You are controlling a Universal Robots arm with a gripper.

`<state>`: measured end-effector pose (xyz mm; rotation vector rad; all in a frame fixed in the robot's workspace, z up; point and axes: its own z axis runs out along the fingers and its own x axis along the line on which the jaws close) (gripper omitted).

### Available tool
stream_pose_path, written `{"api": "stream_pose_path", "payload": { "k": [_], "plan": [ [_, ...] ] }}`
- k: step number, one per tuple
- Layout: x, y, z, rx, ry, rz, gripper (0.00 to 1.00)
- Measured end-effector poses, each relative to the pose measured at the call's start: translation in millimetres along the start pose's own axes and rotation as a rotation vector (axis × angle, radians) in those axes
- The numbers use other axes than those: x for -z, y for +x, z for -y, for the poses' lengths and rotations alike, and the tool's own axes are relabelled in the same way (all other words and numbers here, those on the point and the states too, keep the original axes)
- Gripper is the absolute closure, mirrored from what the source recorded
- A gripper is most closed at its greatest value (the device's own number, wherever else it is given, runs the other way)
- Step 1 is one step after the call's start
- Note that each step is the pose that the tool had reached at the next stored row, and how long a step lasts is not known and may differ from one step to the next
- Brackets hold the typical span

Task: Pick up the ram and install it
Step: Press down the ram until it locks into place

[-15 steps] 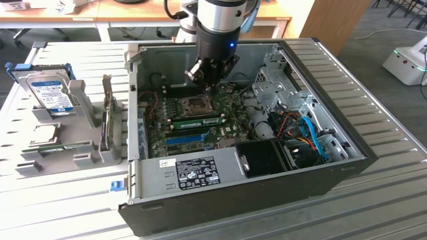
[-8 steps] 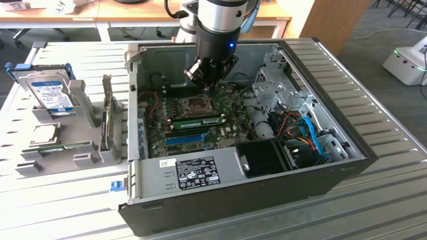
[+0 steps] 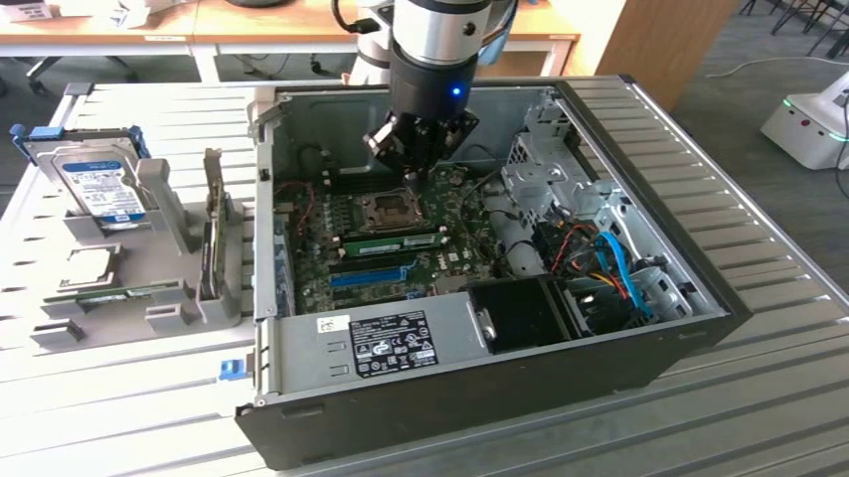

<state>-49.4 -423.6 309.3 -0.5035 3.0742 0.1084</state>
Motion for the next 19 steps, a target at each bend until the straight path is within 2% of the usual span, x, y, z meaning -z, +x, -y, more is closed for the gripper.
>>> {"api": "stream_pose_path", "payload": {
  "k": [17, 19],
  "plan": [
    [-3.4, 0.1, 0.2, -0.309, 0.0109, 0.0201, 0.89],
    [-3.6, 0.2, 0.2, -0.331, 0.0118, 0.0214, 0.89]
  ]
}}
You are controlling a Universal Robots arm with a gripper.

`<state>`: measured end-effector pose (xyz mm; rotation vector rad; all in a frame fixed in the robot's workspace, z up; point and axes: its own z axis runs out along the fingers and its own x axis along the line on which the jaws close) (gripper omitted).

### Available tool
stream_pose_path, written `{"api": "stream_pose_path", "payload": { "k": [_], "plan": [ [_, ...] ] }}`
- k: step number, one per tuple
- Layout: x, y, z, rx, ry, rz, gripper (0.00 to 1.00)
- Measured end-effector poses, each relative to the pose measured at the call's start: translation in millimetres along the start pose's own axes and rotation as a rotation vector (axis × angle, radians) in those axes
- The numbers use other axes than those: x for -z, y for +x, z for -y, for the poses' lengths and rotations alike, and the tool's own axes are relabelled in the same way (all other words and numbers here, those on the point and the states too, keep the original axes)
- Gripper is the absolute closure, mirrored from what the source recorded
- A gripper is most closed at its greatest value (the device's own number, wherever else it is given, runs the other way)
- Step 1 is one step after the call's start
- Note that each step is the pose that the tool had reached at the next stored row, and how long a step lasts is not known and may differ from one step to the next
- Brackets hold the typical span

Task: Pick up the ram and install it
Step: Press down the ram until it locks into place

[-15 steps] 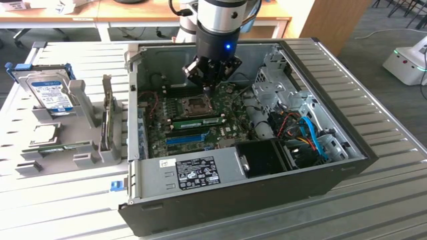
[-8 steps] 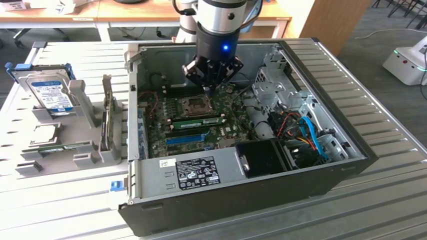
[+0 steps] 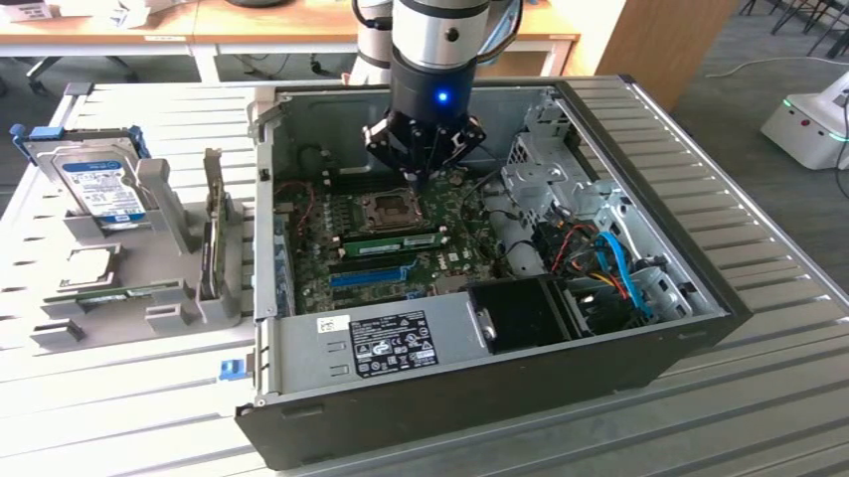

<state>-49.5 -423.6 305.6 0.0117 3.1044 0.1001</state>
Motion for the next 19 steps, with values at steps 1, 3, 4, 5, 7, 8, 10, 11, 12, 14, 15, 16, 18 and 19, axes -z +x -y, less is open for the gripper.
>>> {"api": "stream_pose_path", "payload": {
  "k": [1, 3, 4, 5, 7, 8, 10, 11, 12, 14, 15, 16, 18, 19],
  "plan": [
    [0.0, 0.0, 0.0, 0.0, 0.0001, 0.0, 0.89],
    [-0.1, 0.0, 0.0, 0.0, -0.0001, 0.0002, 0.89],
    [-0.1, 0.1, 0.0, 0.0, -0.0001, 0.0002, 0.89],
    [-0.3, 1.3, 0.0, -0.001, -0.0004, 0.0004, 0.89],
    [-0.1, 5.5, 0.0, -0.001, -0.0002, 0.0003, 0.89],
    [0.0, 7.7, 0.0, -0.001, -0.0002, 0.0003, 0.89],
    [0.0, 9.0, 0.0, -0.002, -0.0002, 0.0003, 0.89],
    [0.0, 9.0, 0.0, -0.002, -0.0001, 0.0003, 0.89],
    [0.1, 9.0, 0.0, -0.002, 0.0, 0.0003, 0.89],
    [0.1, 9.0, 0.1, -0.002, 0.0007, -0.0007, 0.89],
    [0.1, 8.5, 0.1, -0.003, 0.003, -0.0036, 0.89],
    [0.0, 7.9, 0.1, -0.004, 0.0049, -0.0084, 0.89],
    [0.1, 7.0, 0.0, -0.007, 0.0069, -0.0179, 0.89],
    [0.2, 6.5, 0.0, -0.008, 0.0073, -0.023, 0.89]
  ]
}}
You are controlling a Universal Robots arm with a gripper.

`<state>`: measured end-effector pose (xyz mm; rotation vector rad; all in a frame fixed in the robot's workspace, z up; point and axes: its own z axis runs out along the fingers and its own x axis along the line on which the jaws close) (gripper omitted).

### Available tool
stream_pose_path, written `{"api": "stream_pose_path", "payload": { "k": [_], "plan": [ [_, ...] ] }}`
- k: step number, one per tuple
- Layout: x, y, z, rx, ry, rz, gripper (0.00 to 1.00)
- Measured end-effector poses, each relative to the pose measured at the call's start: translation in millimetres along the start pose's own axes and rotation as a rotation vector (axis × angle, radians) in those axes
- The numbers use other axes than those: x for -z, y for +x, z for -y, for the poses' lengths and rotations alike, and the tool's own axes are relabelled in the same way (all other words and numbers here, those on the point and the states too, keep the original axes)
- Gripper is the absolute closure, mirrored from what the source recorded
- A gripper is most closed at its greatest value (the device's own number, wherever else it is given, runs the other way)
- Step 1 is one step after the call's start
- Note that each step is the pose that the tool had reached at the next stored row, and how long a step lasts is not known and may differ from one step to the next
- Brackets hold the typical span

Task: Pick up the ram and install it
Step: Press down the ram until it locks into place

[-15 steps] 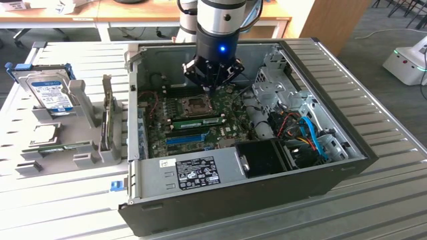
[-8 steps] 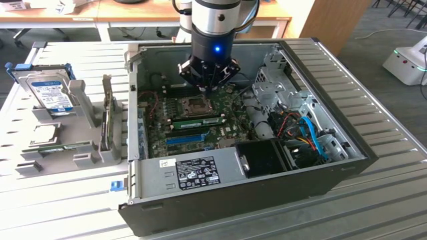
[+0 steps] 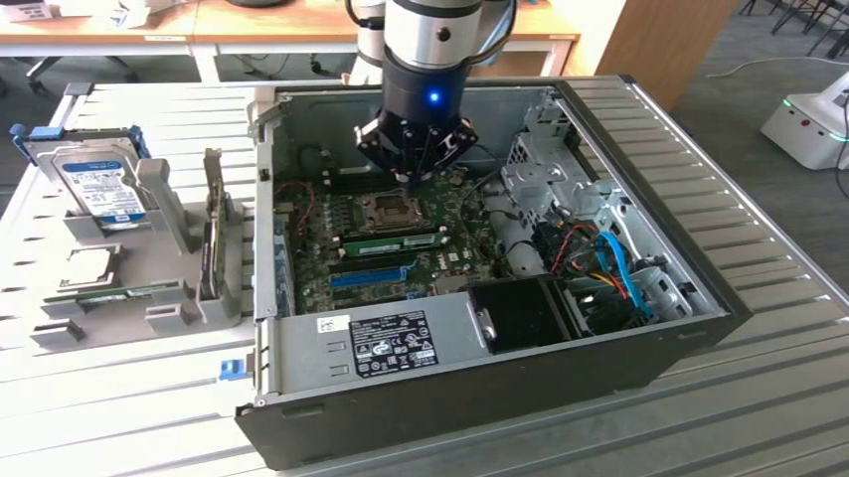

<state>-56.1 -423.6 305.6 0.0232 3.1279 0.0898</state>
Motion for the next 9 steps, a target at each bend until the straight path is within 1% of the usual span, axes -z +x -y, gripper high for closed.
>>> {"api": "stream_pose_path", "payload": {
  "k": [1, 2, 6, 9],
  "plan": [
    [0.1, -0.5, 0.0, -0.001, 0.0002, -0.0056, 0.89],
    [0.1, -0.6, 0.0, -0.002, 0.0003, -0.0094, 0.89],
    [0.2, -0.7, 0.0, -0.002, 0.0004, -0.0096, 0.89],
    [1.4, -0.8, -0.1, -0.002, 0.0006, -0.0119, 0.89]
  ]
}}
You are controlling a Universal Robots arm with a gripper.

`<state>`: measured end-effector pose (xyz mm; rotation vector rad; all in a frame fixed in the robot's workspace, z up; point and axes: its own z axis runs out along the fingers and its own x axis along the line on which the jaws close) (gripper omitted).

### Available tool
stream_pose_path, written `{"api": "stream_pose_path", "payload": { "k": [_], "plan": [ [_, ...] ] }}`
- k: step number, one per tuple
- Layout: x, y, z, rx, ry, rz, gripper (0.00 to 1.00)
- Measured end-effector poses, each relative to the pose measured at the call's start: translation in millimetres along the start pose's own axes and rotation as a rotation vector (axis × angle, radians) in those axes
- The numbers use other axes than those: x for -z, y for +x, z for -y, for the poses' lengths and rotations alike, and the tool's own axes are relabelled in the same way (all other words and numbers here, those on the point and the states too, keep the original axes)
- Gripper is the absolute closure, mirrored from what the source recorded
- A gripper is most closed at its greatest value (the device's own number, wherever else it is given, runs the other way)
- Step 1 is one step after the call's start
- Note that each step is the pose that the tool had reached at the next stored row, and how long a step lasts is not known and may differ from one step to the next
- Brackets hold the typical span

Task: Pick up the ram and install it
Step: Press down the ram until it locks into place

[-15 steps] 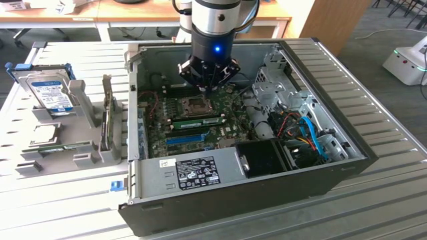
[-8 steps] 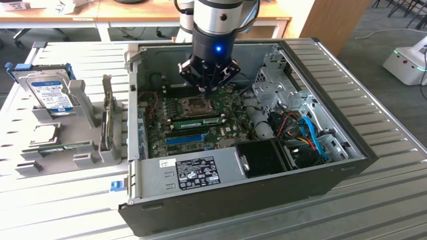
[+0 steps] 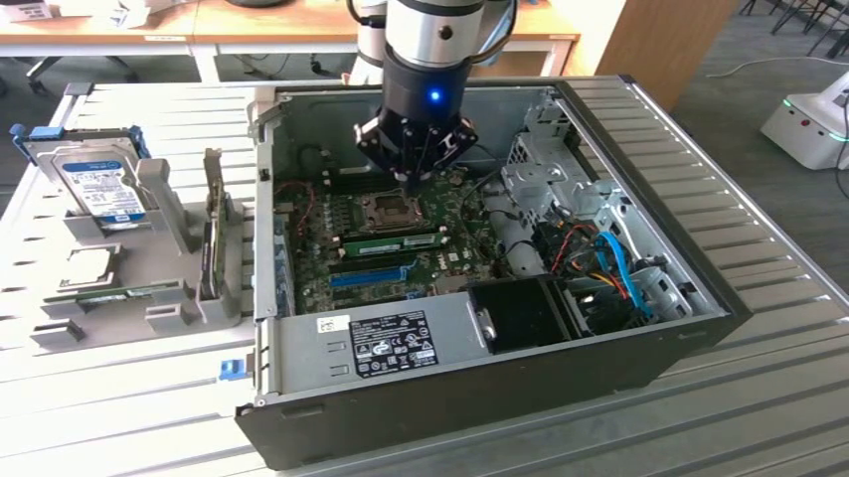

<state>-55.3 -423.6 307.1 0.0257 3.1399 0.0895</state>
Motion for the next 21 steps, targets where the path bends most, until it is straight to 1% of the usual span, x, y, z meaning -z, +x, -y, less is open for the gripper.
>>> {"api": "stream_pose_path", "payload": {
  "k": [4, 13, 21],
  "plan": [
    [4.0, 0.0, -0.2, 0.0, -0.0001, -0.002, 0.89],
    [18.3, -0.3, -1.0, 0.0, 0.0, -0.0036, 0.89],
    [19.5, -0.3, -1.1, 0.0, -0.0001, -0.0036, 0.89]
  ]
}}
